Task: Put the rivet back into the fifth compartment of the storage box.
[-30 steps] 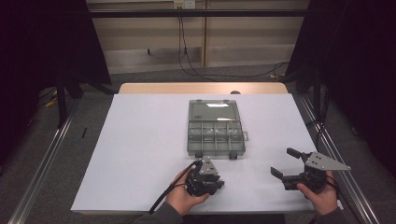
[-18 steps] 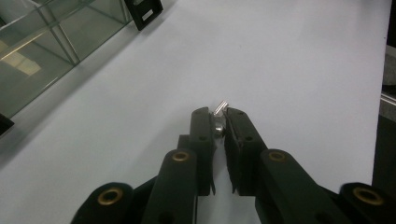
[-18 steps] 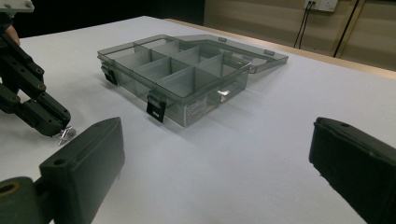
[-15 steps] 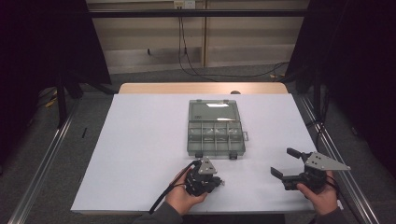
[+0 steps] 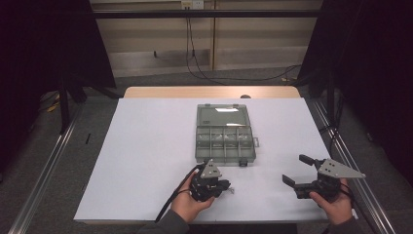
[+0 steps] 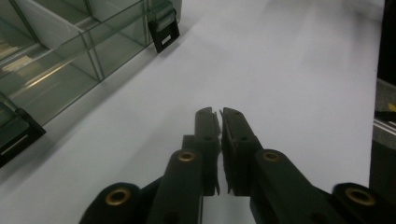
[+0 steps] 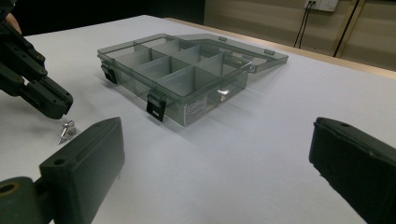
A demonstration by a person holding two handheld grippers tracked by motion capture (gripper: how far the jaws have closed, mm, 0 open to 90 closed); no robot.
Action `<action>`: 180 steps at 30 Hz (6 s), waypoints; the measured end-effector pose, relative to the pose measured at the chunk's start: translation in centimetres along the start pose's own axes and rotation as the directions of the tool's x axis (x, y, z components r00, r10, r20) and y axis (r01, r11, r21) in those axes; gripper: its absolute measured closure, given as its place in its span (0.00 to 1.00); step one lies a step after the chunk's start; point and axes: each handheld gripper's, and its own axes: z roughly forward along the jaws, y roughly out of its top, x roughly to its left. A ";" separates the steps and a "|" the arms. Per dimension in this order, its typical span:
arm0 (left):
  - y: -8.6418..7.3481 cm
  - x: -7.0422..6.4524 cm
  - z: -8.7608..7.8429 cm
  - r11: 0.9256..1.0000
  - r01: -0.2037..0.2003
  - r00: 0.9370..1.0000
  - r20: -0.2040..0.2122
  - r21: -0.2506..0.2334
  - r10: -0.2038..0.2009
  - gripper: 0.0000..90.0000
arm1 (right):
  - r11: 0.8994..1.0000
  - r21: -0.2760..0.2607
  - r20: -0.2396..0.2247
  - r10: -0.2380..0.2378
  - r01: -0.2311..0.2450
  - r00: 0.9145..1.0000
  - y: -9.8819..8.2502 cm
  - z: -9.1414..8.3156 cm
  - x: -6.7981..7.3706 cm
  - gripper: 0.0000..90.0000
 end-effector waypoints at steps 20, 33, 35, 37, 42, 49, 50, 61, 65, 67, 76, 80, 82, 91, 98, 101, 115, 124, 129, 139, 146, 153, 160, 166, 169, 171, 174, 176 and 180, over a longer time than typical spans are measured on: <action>-0.4 -0.2 1.1 0.999 -0.029 0.999 0.018 0.039 0.028 0.90 | 1.000 0.002 -0.006 -0.005 0.005 1.000 0.0 0.0 0.1 0.03; -0.2 -0.2 0.4 1.000 -0.015 1.000 0.006 0.016 0.015 0.93 | 1.000 0.001 -0.005 -0.004 0.004 1.000 0.0 0.0 0.0 0.03; -0.1 -0.1 0.1 1.000 0.007 1.000 -0.005 -0.001 -0.007 0.92 | 1.000 -0.001 -0.004 -0.003 0.003 1.000 0.0 0.0 0.0 0.03; 0.0 0.2 -0.2 0.999 0.017 1.000 0.002 -0.031 -0.017 0.93 | 1.000 -0.003 -0.003 -0.005 0.005 1.000 0.0 0.0 0.0 0.03; 0.3 0.8 -1.2 0.995 0.046 0.999 -0.010 -0.083 -0.047 0.93 | 1.000 -0.002 -0.002 -0.003 0.003 1.000 0.0 -0.1 0.0 0.03; 1.0 1.6 -2.4 0.987 0.076 0.996 -0.032 -0.139 -0.081 0.93 | 1.000 -0.002 -0.005 -0.003 0.003 1.000 0.0 0.0 0.0 0.03; 1.1 1.7 -2.6 0.987 0.077 0.996 -0.040 -0.139 -0.083 0.93 | 1.000 0.001 -0.006 -0.001 0.001 1.000 0.0 -0.1 0.1 0.03; 2.4 3.1 -3.9 0.970 0.117 0.984 -0.104 -0.215 -0.142 0.93 | 1.000 -0.001 -0.003 -0.004 0.004 1.000 0.0 -0.1 0.0 0.03; 2.7 4.2 -4.4 0.959 0.136 0.972 -0.154 -0.250 -0.178 0.93 | 1.000 -0.004 -0.004 -0.011 0.011 1.000 0.0 -0.1 0.1 0.03; 2.7 4.6 -4.4 0.957 0.138 0.965 -0.182 -0.255 -0.188 0.93 | 1.000 -0.003 -0.004 -0.011 0.011 1.000 0.0 -0.1 0.1 0.03; 2.5 6.1 -3.3 0.964 0.131 0.948 -0.254 -0.233 -0.191 0.93 | 1.000 -0.007 -0.004 -0.006 0.006 1.000 0.0 -0.2 0.0 0.03; 2.5 6.6 -3.0 0.958 0.135 0.934 -0.290 -0.254 -0.209 0.92 | 1.000 -0.006 -0.001 -0.008 0.008 1.000 0.0 -0.2 0.0 0.03; 2.4 6.8 -2.9 0.956 0.146 0.927 -0.303 -0.255 -0.222 0.92 | 1.000 -0.006 -0.001 -0.007 0.007 1.000 0.0 -0.3 0.0 0.03; 2.1 7.2 -3.0 0.952 0.139 0.922 -0.316 -0.271 -0.225 0.92 | 1.000 -0.001 0.003 -0.006 0.006 1.000 -0.1 -0.4 0.0 0.03; 2.0 7.3 -2.5 0.955 0.124 0.915 -0.342 -0.270 -0.215 0.89 | 1.000 -0.005 -0.003 -0.010 0.010 1.000 0.0 -0.3 0.1 0.03; 1.8 7.5 -2.6 0.955 0.120 0.916 -0.340 -0.273 -0.212 0.85 | 1.000 -0.005 -0.002 -0.011 0.011 1.000 -0.1 -0.3 0.0 0.03; 1.9 6.1 -3.3 0.945 0.123 0.954 -0.225 -0.304 -0.197 0.75 | 1.000 -0.006 -0.003 -0.008 0.008 1.000 -0.1 -0.3 0.0 0.03; 2.0 4.8 -3.6 0.941 0.110 0.971 -0.166 -0.321 -0.170 0.63 | 1.000 -0.001 -0.007 -0.006 0.006 1.000 0.0 -0.3 0.0 0.03; 2.1 4.1 -3.4 0.939 0.084 0.981 -0.136 -0.334 -0.136 0.54 | 1.000 -0.005 -0.011 -0.009 0.009 1.000 0.0 -0.2 0.0 0.03; 2.0 3.0 -2.6 0.943 0.091 0.990 -0.072 -0.319 -0.120 0.29 | 1.000 -0.005 -0.005 -0.009 0.009 1.000 0.0 -0.3 -0.1 0.03; 1.8 2.0 -1.8 0.956 0.070 0.996 -0.029 -0.284 -0.081 0.20 | 1.000 -0.001 -0.008 -0.007 0.007 1.000 0.0 -0.3 0.0 0.03; 1.8 1.4 -1.1 0.966 0.067 0.997 -0.006 -0.251 -0.071 0.18 | 1.000 0.000 -0.009 -0.007 0.007 1.000 0.0 -0.3 0.0 0.03; 1.8 0.9 -0.5 0.971 0.054 0.998 -0.006 -0.231 -0.056 0.18 | 1.000 0.002 -0.017 -0.011 0.011 1.000 0.0 -0.2 0.0 0.03; 1.9 0.6 0.1 0.975 0.045 0.999 -0.002 -0.216 -0.047 0.18 | 1.000 0.001 -0.012 -0.014 0.014 1.000 0.0 -0.2 0.1 0.03; 1.9 0.4 0.4 0.978 0.038 0.999 0.001 -0.206 -0.039 0.18 | 1.000 0.001 -0.012 -0.016 0.016 1.000 0.0 -0.2 0.1 0.03; 1.8 0.4 0.5 0.981 0.039 0.999 -0.010 -0.191 -0.042 0.20 | 1.000 0.001 -0.012 -0.014 0.014 1.000 0.0 -0.2 0.1 0.03; 1.8 0.5 0.6 0.984 0.049 0.999 -0.013 -0.170 -0.052 0.26 | 1.000 0.000 -0.012 -0.016 0.016 1.000 0.0 -0.2 0.0 0.03; 1.7 0.5 0.7 0.987 0.055 0.998 -0.013 -0.152 -0.058 0.34 | 1.000 0.002 -0.012 -0.014 0.014 1.000 0.0 -0.2 0.1 0.03; 1.6 0.4 0.9 0.992 0.054 0.998 -0.009 -0.118 -0.056 0.50 | 1.000 0.001 -0.012 -0.013 0.013 1.000 0.0 -0.2 0.1 0.03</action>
